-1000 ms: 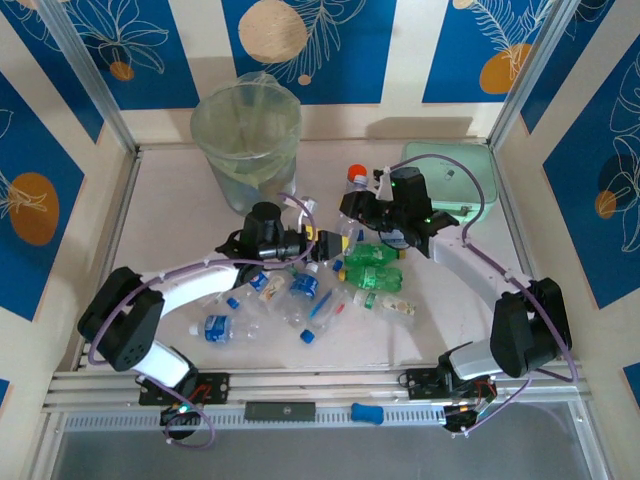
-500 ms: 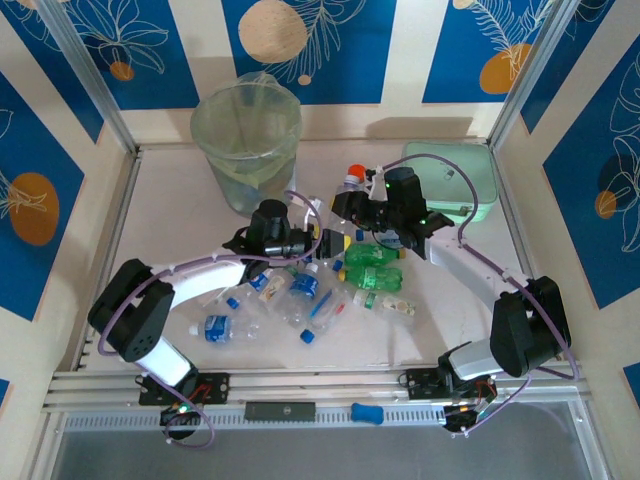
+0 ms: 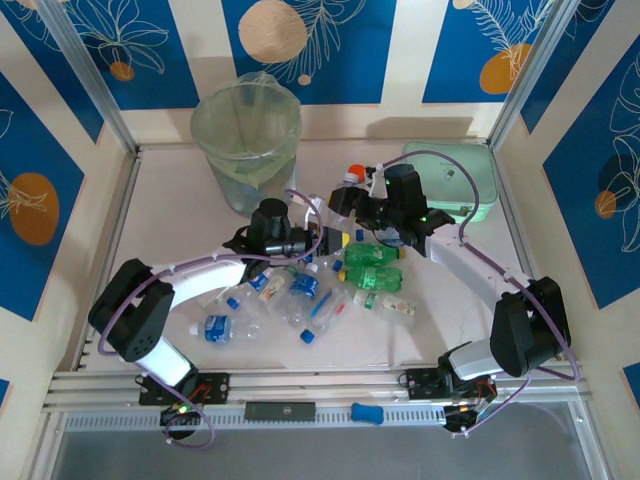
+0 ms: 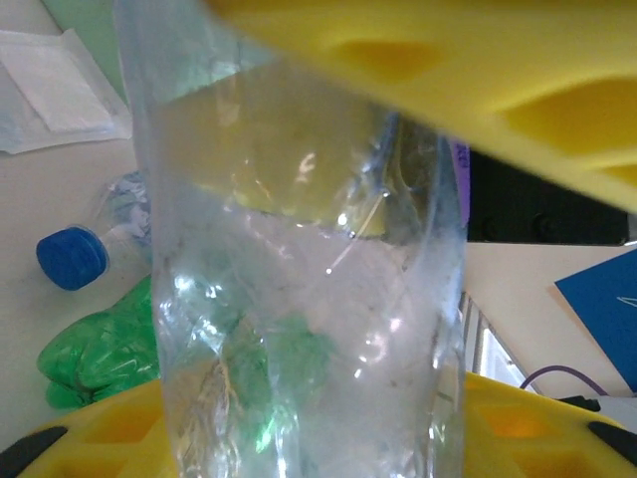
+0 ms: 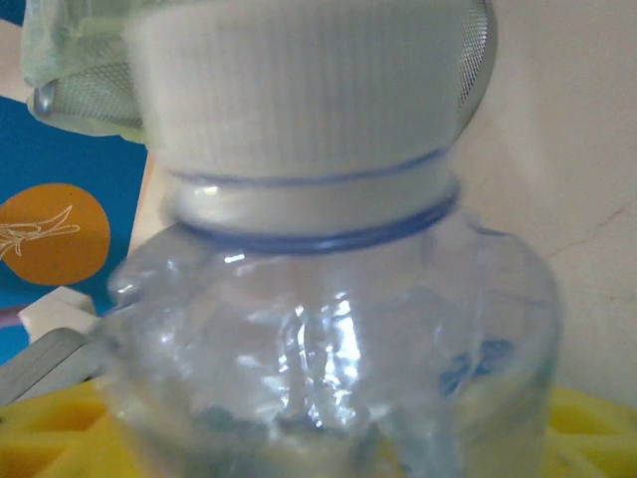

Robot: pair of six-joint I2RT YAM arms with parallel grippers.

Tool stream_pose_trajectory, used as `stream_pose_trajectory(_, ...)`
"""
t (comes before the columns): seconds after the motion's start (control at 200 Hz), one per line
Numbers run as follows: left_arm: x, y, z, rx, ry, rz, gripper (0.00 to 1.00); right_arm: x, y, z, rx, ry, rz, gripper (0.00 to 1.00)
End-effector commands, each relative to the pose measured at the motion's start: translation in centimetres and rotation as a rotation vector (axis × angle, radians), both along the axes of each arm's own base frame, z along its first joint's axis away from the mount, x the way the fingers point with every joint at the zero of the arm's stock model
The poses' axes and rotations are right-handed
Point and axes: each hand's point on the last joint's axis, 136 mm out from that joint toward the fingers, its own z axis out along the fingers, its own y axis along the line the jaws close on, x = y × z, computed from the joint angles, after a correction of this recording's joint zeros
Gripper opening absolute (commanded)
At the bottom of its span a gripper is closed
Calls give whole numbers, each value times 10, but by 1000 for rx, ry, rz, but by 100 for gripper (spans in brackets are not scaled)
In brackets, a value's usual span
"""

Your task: Put the plastic bottles in the bin

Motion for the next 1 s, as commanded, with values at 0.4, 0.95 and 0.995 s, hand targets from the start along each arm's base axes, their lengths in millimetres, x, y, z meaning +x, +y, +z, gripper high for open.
stream_pose_trajectory(0.4,52,69,58,118,-174,233,45,-7,-71,20,-28,-61,-171,84)
stream_pose_trajectory(0.95,163,190,216,167,-432,539,43,-16,-76,-15,-39,-9,-166,99)
stream_pose_trajectory(0.995,171,196,219,186,-434,546,43,-16,-77,-17,-47,-7,-168,99)
